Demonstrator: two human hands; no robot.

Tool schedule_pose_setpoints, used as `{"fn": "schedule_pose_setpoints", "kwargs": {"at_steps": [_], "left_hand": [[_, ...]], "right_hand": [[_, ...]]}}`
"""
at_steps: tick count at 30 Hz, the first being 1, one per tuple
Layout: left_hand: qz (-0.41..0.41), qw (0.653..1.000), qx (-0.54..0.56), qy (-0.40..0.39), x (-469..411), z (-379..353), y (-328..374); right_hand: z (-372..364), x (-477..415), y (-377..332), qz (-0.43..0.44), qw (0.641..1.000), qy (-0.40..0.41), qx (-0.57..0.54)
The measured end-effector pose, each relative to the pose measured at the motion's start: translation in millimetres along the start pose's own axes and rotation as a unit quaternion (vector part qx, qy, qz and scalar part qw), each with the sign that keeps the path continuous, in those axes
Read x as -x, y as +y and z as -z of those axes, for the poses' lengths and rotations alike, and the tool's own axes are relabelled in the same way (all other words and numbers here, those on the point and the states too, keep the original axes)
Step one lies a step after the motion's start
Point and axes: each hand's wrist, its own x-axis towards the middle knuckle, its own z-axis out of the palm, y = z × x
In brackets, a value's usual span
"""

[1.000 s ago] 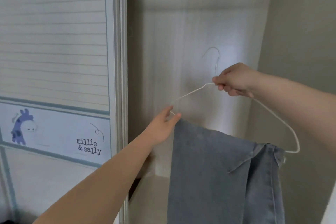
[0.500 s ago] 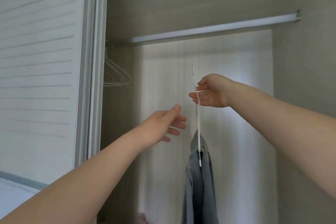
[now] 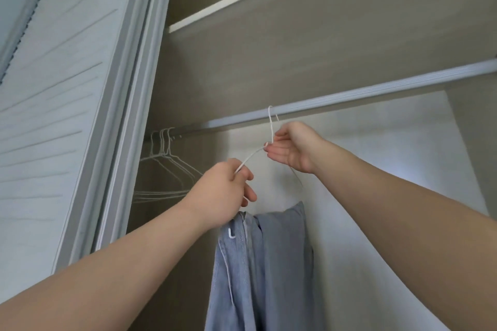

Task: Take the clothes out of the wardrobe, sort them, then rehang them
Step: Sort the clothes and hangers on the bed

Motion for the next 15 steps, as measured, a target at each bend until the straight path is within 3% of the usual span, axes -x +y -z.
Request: {"fn": "schedule_pose_setpoints", "kwargs": {"at_steps": [7, 15], "left_hand": [[-0.041, 0.994, -0.079, 0.056, -60.1, 8.6, -7.3], [-0.008, 0.985, -0.169, 0.019, -85.0, 1.6, -20.6]], "right_hand": [[-15.7, -55.5, -15.4, 0.048, 0.999, -0.012, 0.011], [-27.2, -90.0, 19.0, 0.021, 0.999, -0.013, 0.044]]}}
